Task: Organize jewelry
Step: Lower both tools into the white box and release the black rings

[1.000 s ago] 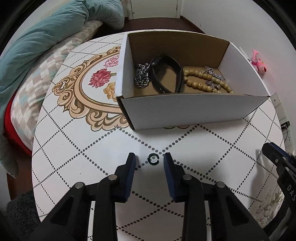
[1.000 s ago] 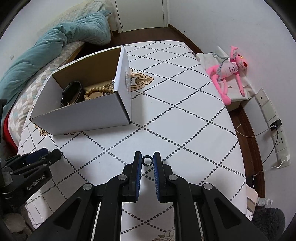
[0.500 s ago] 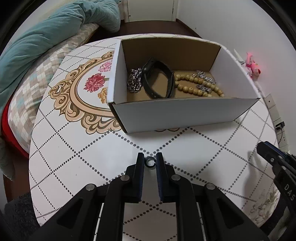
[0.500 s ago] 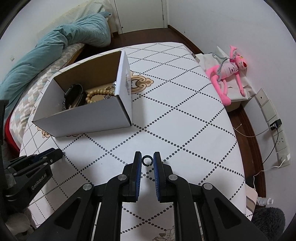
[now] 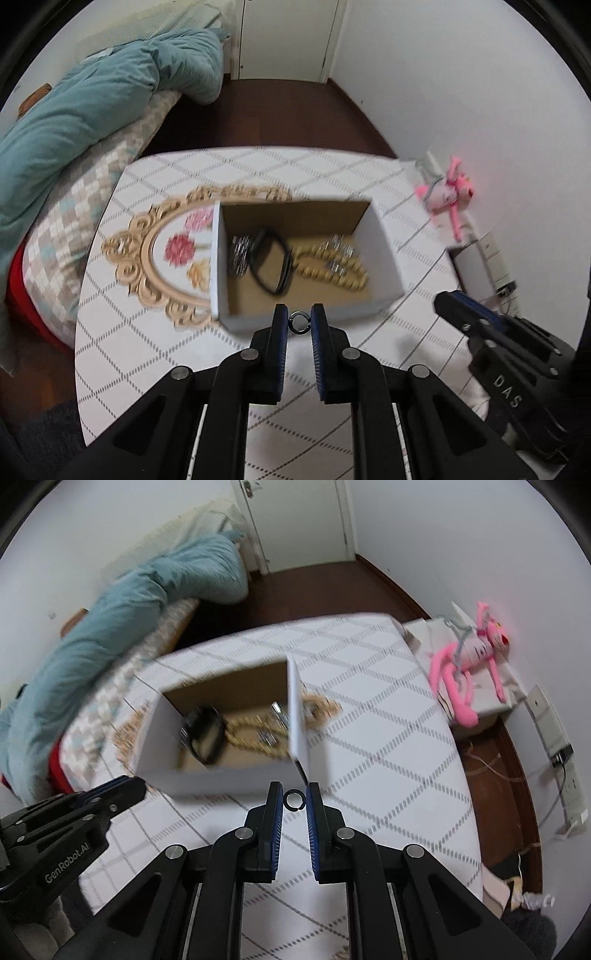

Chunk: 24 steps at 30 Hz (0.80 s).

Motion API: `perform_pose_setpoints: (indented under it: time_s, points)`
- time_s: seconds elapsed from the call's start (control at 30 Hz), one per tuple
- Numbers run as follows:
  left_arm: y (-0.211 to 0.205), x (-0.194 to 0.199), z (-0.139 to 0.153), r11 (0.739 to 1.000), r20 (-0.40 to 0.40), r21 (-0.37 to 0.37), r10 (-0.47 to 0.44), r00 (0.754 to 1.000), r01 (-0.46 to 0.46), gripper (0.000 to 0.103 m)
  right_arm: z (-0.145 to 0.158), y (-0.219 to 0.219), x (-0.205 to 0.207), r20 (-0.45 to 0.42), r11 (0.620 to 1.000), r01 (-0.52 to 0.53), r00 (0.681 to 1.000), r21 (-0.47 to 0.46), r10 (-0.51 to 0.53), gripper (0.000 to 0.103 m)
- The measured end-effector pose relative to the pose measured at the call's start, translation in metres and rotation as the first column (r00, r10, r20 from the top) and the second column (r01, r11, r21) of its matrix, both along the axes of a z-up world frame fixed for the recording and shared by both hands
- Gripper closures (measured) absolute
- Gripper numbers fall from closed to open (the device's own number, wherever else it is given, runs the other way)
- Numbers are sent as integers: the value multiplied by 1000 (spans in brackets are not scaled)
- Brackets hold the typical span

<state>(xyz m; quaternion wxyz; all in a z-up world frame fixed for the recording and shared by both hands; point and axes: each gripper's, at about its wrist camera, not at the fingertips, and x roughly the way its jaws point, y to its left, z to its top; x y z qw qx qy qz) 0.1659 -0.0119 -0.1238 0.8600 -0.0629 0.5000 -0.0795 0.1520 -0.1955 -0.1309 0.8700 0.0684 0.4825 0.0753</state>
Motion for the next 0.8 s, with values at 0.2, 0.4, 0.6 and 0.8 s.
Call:
perform_pose_setpoints:
  time_s: [0.2, 0.4, 0.6, 0.8]
  points:
    - [9, 53, -3, 998, -92, -66, 10, 996, -16, 93, 22, 18, 52, 7, 996, -88, 996, 33, 88, 90]
    - [15, 88, -17, 999, -173, -36, 19, 985, -25, 92, -1, 25, 105, -103, 989, -140, 984, 44, 144, 90]
    - [24, 103, -23, 999, -230, -14, 46, 972, -50, 75, -26, 25, 125, -226, 985, -164, 959, 52, 172, 89]
    - [34, 96, -20, 994, -195, 50, 102, 975, -94, 36, -22, 17, 122, -211, 987, -150, 965, 52, 158, 68]
